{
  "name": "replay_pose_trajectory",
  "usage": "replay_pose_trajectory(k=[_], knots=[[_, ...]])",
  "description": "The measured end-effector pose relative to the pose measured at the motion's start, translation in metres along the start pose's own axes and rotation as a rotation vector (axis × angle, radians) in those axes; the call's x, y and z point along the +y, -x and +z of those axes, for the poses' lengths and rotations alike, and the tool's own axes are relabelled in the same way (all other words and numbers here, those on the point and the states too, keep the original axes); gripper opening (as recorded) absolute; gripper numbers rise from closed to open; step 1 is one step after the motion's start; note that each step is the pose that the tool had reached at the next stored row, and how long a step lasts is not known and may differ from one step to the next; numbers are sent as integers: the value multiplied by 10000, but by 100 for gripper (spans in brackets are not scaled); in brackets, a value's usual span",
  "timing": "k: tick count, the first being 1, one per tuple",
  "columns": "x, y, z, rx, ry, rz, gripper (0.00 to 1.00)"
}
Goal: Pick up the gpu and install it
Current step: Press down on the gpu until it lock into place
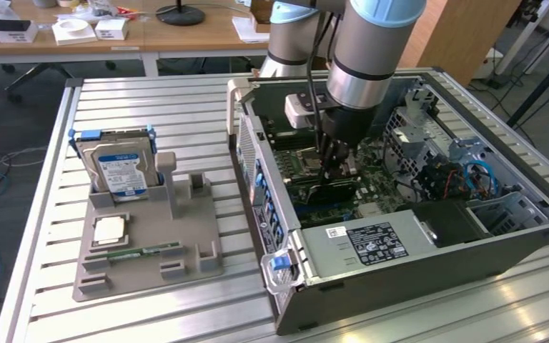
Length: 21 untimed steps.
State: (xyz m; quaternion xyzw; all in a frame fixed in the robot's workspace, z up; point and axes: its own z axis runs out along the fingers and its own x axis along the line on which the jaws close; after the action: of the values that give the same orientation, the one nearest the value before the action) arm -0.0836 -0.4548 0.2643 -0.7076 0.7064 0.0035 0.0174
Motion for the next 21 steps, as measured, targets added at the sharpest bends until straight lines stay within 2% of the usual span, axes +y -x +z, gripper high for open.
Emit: replay_pose_trajectory(k=[3,4,7,21], knots=[[0,0,4,-3,-1,0,10],[1,2,18,-24,-13,1,10],[4,0,12,-4,-1,2,10],[3,0,21,-3,-2,0,10]])
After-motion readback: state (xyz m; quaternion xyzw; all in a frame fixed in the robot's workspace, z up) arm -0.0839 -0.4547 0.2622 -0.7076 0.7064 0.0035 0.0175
